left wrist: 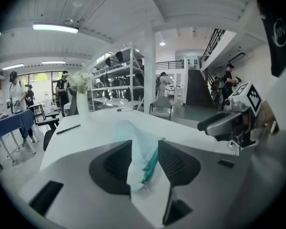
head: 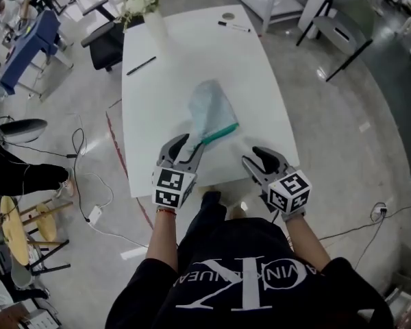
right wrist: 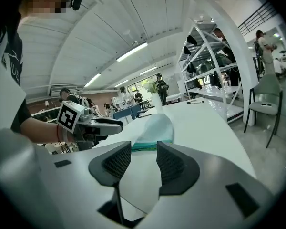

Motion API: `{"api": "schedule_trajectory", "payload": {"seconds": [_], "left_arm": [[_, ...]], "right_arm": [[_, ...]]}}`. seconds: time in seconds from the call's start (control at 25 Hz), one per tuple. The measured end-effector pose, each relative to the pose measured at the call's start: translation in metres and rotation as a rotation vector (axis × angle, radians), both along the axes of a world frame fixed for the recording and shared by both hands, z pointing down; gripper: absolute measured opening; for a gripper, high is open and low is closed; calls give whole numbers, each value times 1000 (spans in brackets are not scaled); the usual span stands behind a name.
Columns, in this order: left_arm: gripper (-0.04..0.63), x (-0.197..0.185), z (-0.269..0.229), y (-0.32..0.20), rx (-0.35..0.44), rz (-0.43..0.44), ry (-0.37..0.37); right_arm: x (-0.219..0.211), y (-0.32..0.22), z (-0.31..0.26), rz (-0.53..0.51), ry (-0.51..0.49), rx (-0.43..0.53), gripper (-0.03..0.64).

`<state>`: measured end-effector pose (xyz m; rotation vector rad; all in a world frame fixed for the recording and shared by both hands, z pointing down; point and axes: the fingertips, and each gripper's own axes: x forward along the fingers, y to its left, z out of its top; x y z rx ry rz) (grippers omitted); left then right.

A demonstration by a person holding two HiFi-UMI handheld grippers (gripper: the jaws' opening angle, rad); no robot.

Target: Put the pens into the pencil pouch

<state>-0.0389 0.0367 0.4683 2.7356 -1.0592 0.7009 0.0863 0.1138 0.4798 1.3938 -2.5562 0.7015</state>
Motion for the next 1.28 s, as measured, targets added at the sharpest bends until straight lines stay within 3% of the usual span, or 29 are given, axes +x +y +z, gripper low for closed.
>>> {"api": "schedule_trajectory", "payload": {"seconds": [0.52,0.64,0.68,1.08,1.28], "left_arm": [[171,33,67,-55,-222,161,-174],[53,39,71,-58,-209,211,-220],[11,40,68,-60,-196,213,-215],[8,13,27,-94,-284,76,66],[8,-9,13,-111,-284,23,109]], "right_arm": [[-6,-29,8,77,37,-61,175],[-9,-36,7,91,39,-64,175],[-10,-38,7,95,41,-65,175],[-19,-68,3,118,55,-56,175],[-38,-88,-2,92,63,-46,175]]}}
